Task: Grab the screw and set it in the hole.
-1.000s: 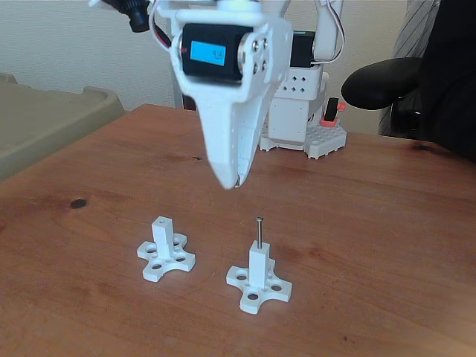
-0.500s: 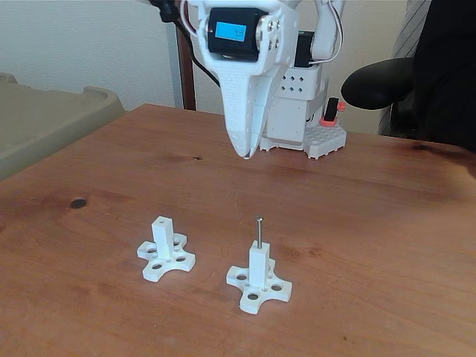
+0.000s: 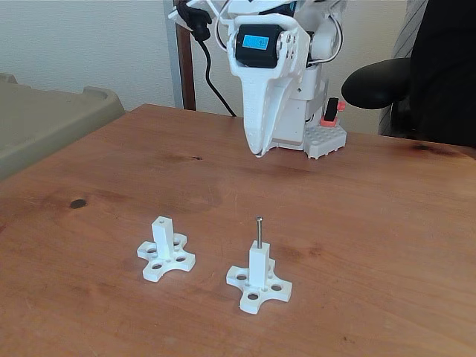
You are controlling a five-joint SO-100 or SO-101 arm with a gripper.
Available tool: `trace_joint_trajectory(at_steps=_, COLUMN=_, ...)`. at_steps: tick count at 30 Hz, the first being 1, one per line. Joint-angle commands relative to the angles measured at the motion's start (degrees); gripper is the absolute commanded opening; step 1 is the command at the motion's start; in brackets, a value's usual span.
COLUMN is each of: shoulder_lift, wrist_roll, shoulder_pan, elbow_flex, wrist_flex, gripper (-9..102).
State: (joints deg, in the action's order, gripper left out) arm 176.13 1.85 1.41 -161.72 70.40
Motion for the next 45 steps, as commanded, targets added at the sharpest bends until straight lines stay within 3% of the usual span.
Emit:
trace_joint_trajectory(at_steps=1, shoulder_lift=8.2, wrist_roll=0.1, shoulder_pan=1.2, elbow_flex=-1.9, wrist_flex=0.9, gripper=-4)
trace_joint_trajectory(at_steps=11, shoulder_lift=22.6, wrist_roll=-1.3, shoulder_pan=2.5, elbow_flex=-7.6, wrist_flex=5.9, gripper=-4)
trace_joint_trajectory(at_steps=45, shoulder_lift=22.6, wrist_roll=-1.8, shoulder_pan=2.8, elbow_flex=-10.2, wrist_flex=5.1, gripper=-4)
